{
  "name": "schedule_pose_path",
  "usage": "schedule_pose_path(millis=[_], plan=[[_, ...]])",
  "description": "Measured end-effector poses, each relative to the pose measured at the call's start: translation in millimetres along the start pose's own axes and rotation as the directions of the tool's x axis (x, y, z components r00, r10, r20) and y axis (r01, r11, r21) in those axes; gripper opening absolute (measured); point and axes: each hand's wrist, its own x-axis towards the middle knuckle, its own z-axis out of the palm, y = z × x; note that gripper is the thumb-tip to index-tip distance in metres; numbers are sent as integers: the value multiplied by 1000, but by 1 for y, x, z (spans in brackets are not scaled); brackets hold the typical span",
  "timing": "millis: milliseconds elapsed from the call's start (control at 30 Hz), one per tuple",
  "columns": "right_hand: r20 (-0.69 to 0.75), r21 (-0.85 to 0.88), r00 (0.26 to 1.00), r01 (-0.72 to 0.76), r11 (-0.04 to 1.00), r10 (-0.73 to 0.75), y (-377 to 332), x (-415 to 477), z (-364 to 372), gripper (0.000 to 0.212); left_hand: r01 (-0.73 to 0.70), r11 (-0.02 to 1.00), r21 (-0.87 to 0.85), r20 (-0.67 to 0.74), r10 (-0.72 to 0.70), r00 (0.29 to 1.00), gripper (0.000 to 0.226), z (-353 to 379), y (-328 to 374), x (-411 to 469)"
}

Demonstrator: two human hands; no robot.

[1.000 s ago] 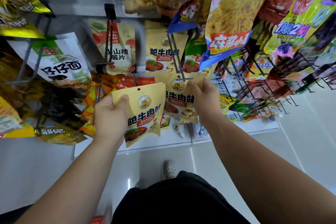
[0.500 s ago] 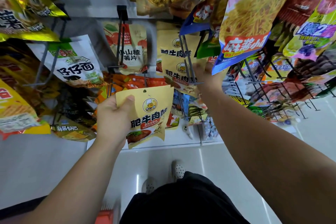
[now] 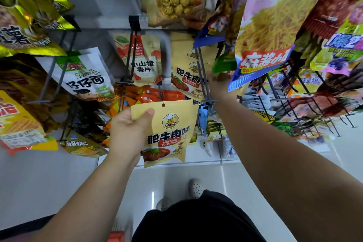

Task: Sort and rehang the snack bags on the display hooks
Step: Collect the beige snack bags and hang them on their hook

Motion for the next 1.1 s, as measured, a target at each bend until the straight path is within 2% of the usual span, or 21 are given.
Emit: schedule_pose_path(millis=[67,100,167,300,400,567,667,867,1000,1100], plan=[[71,77,993,-100,992,95,-16,-35,-12,57,4,1000,-14,-10,-4,1000,8,0,-1,1],[127,100,988,-107,989,94,-16,-55,-19,51,2,1000,-20,-14,-3,1000,8,0,-1,1],[235,100,968,-111,989,85,-7,-86,-31,50,-3,1000,-27,-14,3,1000,8,-1,-2,2],[295,190,953,-134,973,73,1,-127,-44,53,-9,998,-55,-9,8,1000,12,2,-2,2],[377,193,926,-63,979,-14,4,-144,-51,54,-6,998,-68,1,6,1000,10,5,-1,-2],[455,122,889,-14,992,-43,1,-151,-57,24,18,999,-39,11,-18,1000,4,7,-5,-9],[437,62,899,-31,998,1,3,-153,-59,18,24,1000,-17,39,-23,999,4,6,-8,-13],[397,109,918,-59,992,11,2,-151,-67,1,0,1000,28,81,-2,997,23,4,-9,-22],[375,110,927,-39,993,-5,4,-150,-73,12,6,1000,12,84,-7,996,28,6,-11,-25],[343,137,939,-35,990,-15,6,-145,-81,20,-2,1000,19,31,1,1000,31,5,-9,-24]])
